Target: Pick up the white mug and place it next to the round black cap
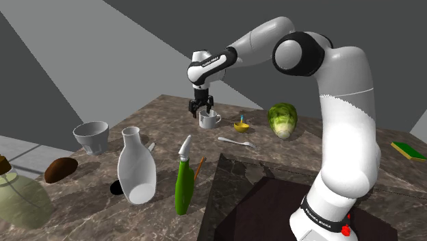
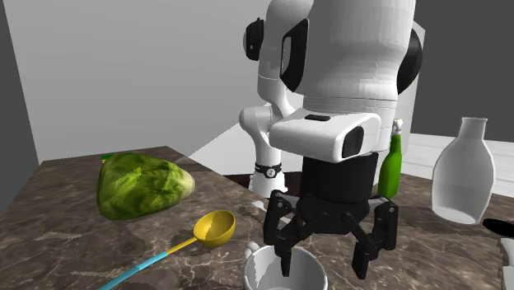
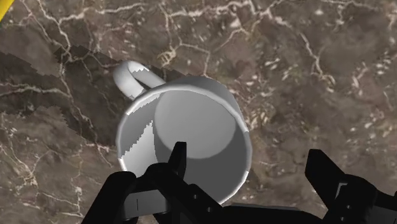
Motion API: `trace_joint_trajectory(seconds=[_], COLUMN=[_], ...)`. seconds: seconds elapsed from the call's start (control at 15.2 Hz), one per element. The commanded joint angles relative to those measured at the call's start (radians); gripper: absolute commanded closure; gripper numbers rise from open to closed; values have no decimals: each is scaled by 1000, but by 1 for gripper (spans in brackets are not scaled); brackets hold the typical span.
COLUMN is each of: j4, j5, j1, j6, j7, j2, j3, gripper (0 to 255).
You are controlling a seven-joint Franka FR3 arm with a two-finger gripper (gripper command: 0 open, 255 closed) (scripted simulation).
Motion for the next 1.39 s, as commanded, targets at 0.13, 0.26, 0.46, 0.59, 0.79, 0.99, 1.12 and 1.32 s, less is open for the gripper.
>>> trace_joint_trajectory(seconds=[0.13,0.26,0.46,0.59,0.79,0.99,1.12,1.32], j4=[-17,-25,-25,-25,-25,-25,-25,-25], j5=[0,0,0,0,0,0,0,0], j1=[-1,-1,-1,-1,-1,-1,-1,-1], j6=[43,61,60,60,60,60,60,60], j7=[1,1,1,1,1,1,1,1], j2=[26,35,35,35,35,35,35,35], j3=[0,0,0,0,0,0,0,0], gripper=[0,0,0,0,255,255,255,255])
